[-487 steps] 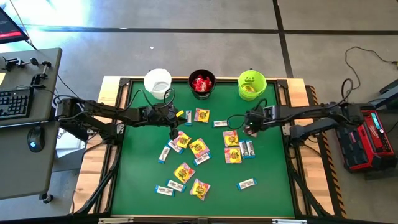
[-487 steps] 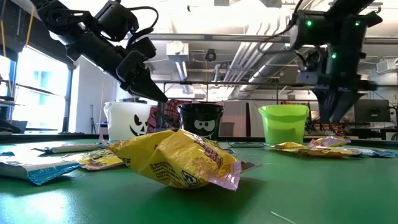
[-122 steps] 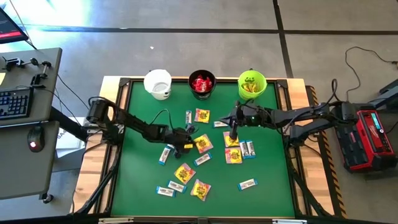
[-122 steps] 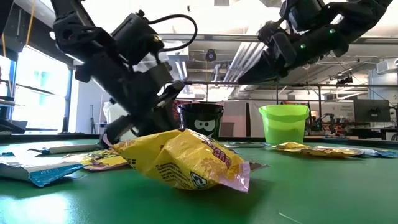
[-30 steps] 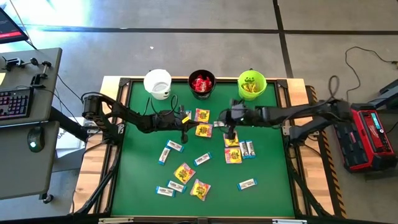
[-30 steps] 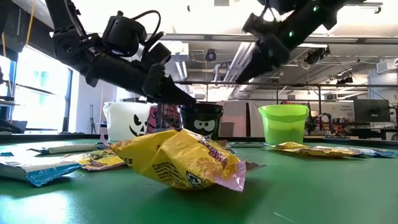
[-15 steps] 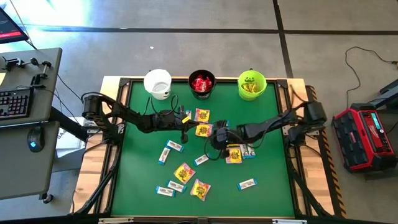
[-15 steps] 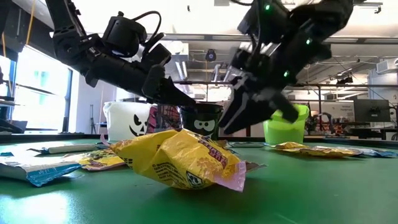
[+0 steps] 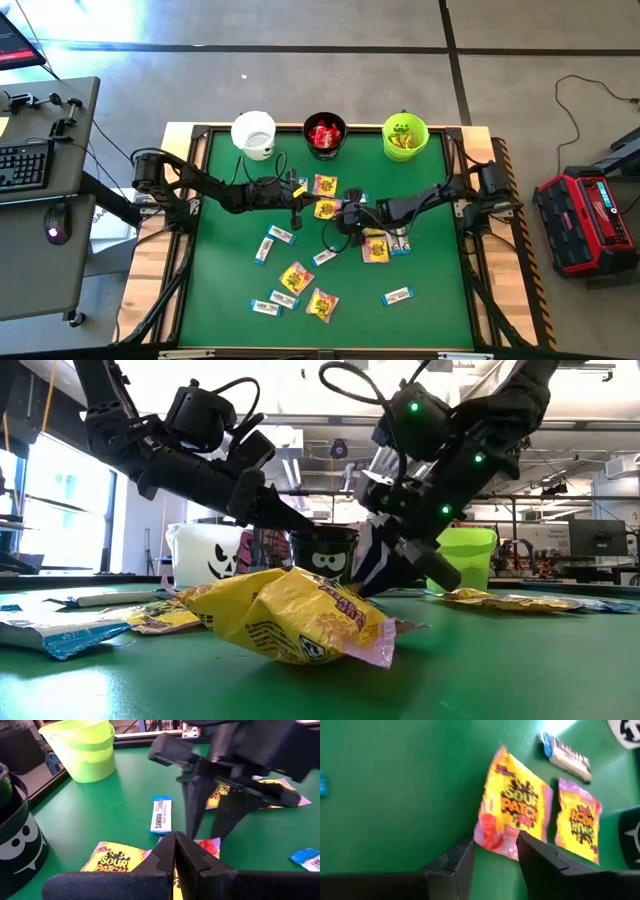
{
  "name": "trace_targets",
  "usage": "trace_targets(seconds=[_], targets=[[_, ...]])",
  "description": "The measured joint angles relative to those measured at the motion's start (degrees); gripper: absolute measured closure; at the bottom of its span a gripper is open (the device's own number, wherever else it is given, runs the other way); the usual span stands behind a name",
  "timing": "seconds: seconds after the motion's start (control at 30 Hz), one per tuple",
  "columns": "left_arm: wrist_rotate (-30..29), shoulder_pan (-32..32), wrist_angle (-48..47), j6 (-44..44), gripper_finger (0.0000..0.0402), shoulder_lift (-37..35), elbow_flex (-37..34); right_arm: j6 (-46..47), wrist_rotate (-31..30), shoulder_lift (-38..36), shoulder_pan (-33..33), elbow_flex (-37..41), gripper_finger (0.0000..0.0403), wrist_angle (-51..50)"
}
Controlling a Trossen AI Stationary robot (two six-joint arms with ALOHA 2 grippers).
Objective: Sort candy by brand, put in halloween buckets
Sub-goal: Put the yellow candy into the green bucket
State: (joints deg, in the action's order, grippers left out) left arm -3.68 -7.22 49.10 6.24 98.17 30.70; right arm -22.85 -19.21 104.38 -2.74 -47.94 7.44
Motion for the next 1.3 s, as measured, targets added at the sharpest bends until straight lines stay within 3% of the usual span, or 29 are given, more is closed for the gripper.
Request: trace_targets(seconds=[0.33, 0.6, 0.83, 1.0, 1.3], targets=[[-1.4, 0.0, 0.1, -0.2, 0.0401, 0.0, 0.0, -1.0, 6.1, 0.0, 4.6, 0.0, 0.0275, 0.4], [-1.5, 0.0, 0.1, -0.6, 0.0401, 0.0, 0.0, 3.7, 5.8, 0.0, 5.1, 0.0, 0.0392, 0.6], [-1.6, 0.1, 0.2, -1.9, 0.0401, 0.0, 0.0, 10.8, 5.6, 0.0, 4.7, 0.0, 0.04, 1.3], [-1.6, 0.1, 0.7, -3.2, 0.0401, 0.0, 0.0, 16.4, 1.8, -0.6, 5.3, 0.0, 0.0402, 3.0], [-3.6, 0.0, 0.7, -3.1, 0.0401, 0.0, 0.0, 19.6, -1.6, -8.2, 5.6, 0.0, 0.0402, -0.7]])
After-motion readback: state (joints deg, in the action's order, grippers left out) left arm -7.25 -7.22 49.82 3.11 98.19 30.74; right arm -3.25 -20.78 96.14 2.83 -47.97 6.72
